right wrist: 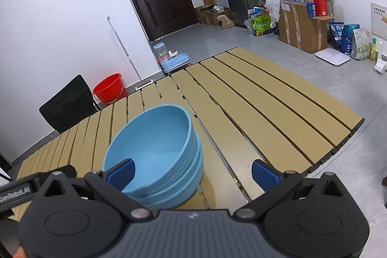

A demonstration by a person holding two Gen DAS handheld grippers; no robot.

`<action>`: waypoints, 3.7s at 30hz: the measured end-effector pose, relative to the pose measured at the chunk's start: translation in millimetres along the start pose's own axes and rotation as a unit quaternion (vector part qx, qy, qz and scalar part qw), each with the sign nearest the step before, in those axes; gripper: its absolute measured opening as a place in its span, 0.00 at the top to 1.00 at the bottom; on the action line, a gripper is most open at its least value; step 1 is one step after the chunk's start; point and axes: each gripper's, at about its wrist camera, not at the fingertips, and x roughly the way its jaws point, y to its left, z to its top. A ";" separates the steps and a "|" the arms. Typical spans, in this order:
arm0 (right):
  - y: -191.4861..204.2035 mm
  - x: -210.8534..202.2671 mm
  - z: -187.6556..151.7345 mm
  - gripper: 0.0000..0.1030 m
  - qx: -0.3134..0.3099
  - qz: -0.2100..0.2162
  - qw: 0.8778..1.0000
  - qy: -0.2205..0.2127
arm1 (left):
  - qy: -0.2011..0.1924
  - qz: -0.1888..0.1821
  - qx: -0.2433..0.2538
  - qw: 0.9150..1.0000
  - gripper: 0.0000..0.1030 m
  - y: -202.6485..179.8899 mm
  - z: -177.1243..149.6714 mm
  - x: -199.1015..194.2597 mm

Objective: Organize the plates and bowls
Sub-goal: 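Close both grippers on the rim of the three-bowl stack, then lift the bowl stack with both grippers and carry it over the plates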

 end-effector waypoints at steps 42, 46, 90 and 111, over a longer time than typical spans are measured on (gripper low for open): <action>-14.9 117.1 10.7 0.62 0.125 0.020 0.979 0.158 | 0.176 -0.088 -0.073 0.978 0.69 9.2 11.4 134.5; -14.0 113.0 8.7 0.68 0.113 0.012 0.981 0.157 | 0.168 -0.078 -0.060 0.981 0.69 0.4 11.0 128.1; 52.6 -6.8 2.9 0.68 0.075 0.072 0.988 0.115 | 0.086 -0.064 -0.093 0.990 0.69 49.9 7.7 -19.3; 150.4 -14.3 -22.2 0.70 0.017 0.097 0.985 0.139 | 0.067 -0.033 -0.158 0.985 0.69 148.8 -2.3 -64.1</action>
